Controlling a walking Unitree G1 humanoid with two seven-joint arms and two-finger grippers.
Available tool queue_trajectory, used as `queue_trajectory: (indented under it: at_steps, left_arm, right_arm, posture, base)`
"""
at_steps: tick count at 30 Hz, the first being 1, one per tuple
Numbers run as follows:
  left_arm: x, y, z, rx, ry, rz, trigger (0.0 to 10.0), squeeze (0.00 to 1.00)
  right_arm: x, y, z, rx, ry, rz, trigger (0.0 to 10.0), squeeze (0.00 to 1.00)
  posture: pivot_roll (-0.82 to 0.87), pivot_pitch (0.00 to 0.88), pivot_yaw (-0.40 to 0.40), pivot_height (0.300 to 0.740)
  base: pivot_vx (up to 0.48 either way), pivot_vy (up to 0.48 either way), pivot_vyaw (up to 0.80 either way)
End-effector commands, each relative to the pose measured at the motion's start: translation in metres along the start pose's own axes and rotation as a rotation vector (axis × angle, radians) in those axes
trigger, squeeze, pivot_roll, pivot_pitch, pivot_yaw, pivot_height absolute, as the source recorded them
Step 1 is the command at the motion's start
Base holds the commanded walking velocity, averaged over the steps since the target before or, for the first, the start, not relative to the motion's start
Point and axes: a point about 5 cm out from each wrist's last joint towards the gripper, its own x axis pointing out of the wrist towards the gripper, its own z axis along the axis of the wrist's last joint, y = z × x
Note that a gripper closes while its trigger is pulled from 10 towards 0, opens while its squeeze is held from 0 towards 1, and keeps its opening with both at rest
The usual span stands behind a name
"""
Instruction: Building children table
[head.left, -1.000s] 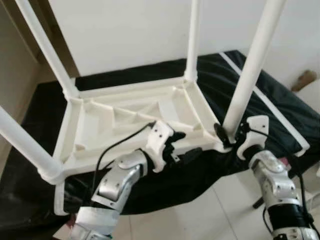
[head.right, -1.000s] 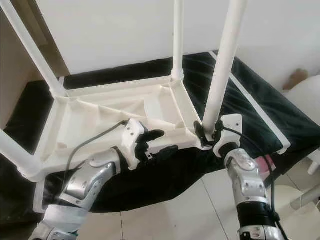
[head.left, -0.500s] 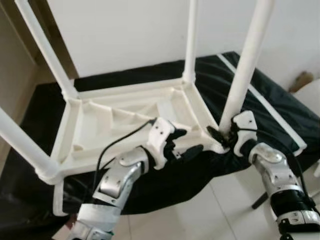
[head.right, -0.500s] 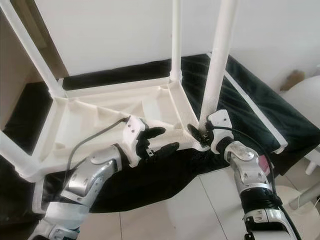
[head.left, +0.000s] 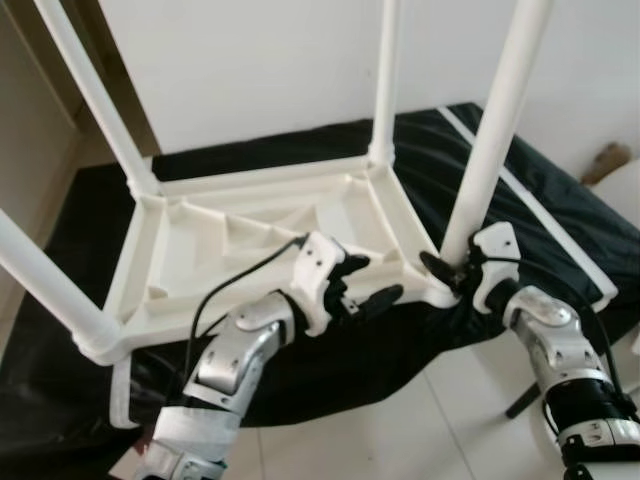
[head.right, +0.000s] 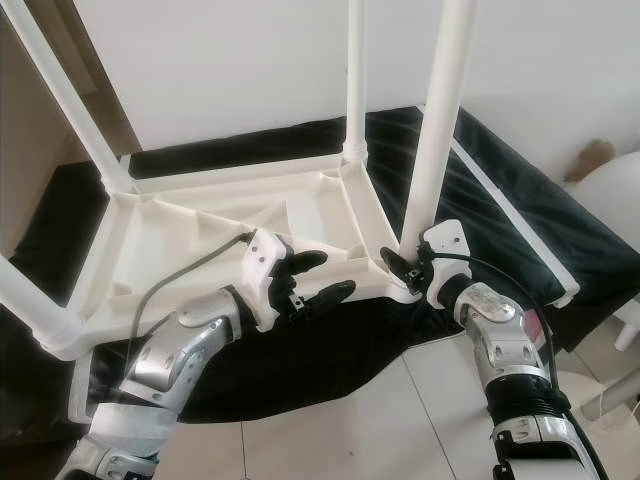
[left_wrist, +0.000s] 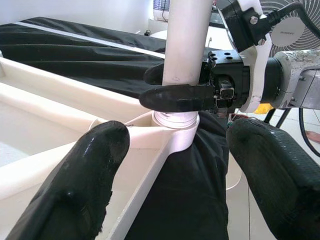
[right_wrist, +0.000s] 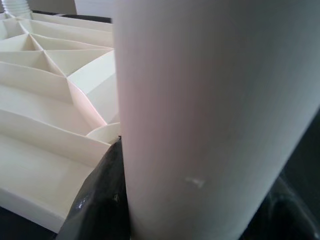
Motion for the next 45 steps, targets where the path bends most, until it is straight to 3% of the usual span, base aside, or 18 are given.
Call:
queue_trajectory:
  at_steps: [1, 10, 16, 19, 22, 26, 39, 40, 41, 42, 43, 44, 45]
  left_arm:
    - [0.0, 0.001, -0.002, -0.012, 0.001, 0.037, 10.0, 0.0]
    - [0.002, -0.003, -0.006, -0.023, 0.006, 0.026, 10.0, 0.0]
    - [0.002, -0.002, -0.006, -0.023, 0.011, 0.031, 10.0, 0.0]
    - [0.001, -0.003, -0.006, -0.019, 0.016, 0.025, 10.0, 0.0]
    - [0.0, -0.003, -0.005, -0.02, 0.011, 0.027, 10.0, 0.0]
    - [-0.001, -0.003, -0.006, -0.026, 0.009, 0.033, 10.0, 0.0]
    - [-0.001, -0.005, -0.007, -0.033, 0.004, 0.039, 10.0, 0.0]
    - [-0.001, -0.005, -0.008, -0.033, 0.004, 0.04, 10.0, 0.0]
    - [-0.001, -0.005, -0.008, -0.033, 0.004, 0.04, 10.0, 0.0]
    - [-0.001, -0.005, -0.008, -0.033, 0.005, 0.041, 10.0, 0.0]
    - [-0.001, -0.005, -0.008, -0.033, 0.005, 0.041, 10.0, 0.0]
    - [-0.001, -0.005, -0.008, -0.033, 0.006, 0.039, 10.0, 0.0]
    - [-0.001, -0.006, -0.009, -0.033, 0.007, 0.037, 10.0, 0.0]
  right_arm:
    - [-0.002, 0.006, -0.016, 0.026, 0.081, -0.076, 10.0, 0.0]
    - [-0.002, 0.019, -0.017, 0.08, 0.087, -0.257, 10.0, 0.0]
    - [-0.005, 0.024, -0.024, 0.169, 0.144, -0.597, 10.0, 0.0]
    - [-0.004, 0.042, -0.027, 0.225, 0.148, -0.767, 10.0, 0.0]
    - [-0.001, 0.056, -0.025, 0.27, 0.14, -0.783, 10.0, 0.0]
    - [0.009, 0.07, -0.011, 0.349, 0.044, -0.681, 10.0, 0.0]
    - [0.007, 0.071, -0.004, 0.332, 0.037, -0.686, 10.0, 0.0]
    - [0.007, 0.072, -0.003, 0.329, 0.033, -0.687, 10.0, 0.15]
    - [0.007, 0.072, -0.003, 0.329, 0.033, -0.687, 10.0, 0.15]
    - [0.006, 0.072, -0.001, 0.333, 0.022, -0.688, 10.0, 0.69]
    - [0.006, 0.072, -0.001, 0.333, 0.022, -0.688, 10.0, 0.69]
    - [0.005, 0.071, 0.001, 0.334, 0.003, -0.684, 10.0, 1.0]
    - [0.004, 0.07, 0.004, 0.33, -0.014, -0.679, 10.0, 1.0]
  posture:
    - [-0.08, 0.0, 0.042, 0.74]
    - [-0.08, 0.0, 0.032, 0.74]
    - [-0.08, 0.0, 0.031, 0.74]
    - [-0.07, 0.0, 0.029, 0.74]
    - [-0.06, 0.0, 0.031, 0.74]
    - [-0.06, 0.0, 0.03, 0.74]
    - [-0.06, 0.0, 0.013, 0.74]
    - [-0.06, 0.0, 0.013, 0.74]
    - [-0.06, 0.0, 0.013, 0.74]
    - [-0.06, 0.0, 0.013, 0.74]
    - [-0.06, 0.0, 0.013, 0.74]
    - [-0.07, 0.0, 0.007, 0.74]
    - [-0.07, 0.0, 0.007, 0.74]
  base:
    - [0.0, 0.0, 0.0]
    - [0.0, 0.0, 0.0]
    - [0.0, 0.0, 0.0]
    - [0.0, 0.0, 0.0]
    - [0.0, 0.0, 0.0]
    - [0.0, 0.0, 0.0]
    - [0.0, 0.0, 0.0]
    - [0.0, 0.0, 0.0]
    - [0.0, 0.0, 0.0]
    - [0.0, 0.0, 0.0]
    - [0.0, 0.0, 0.0]
    - [0.0, 0.0, 0.0]
    - [0.0, 0.0, 0.0]
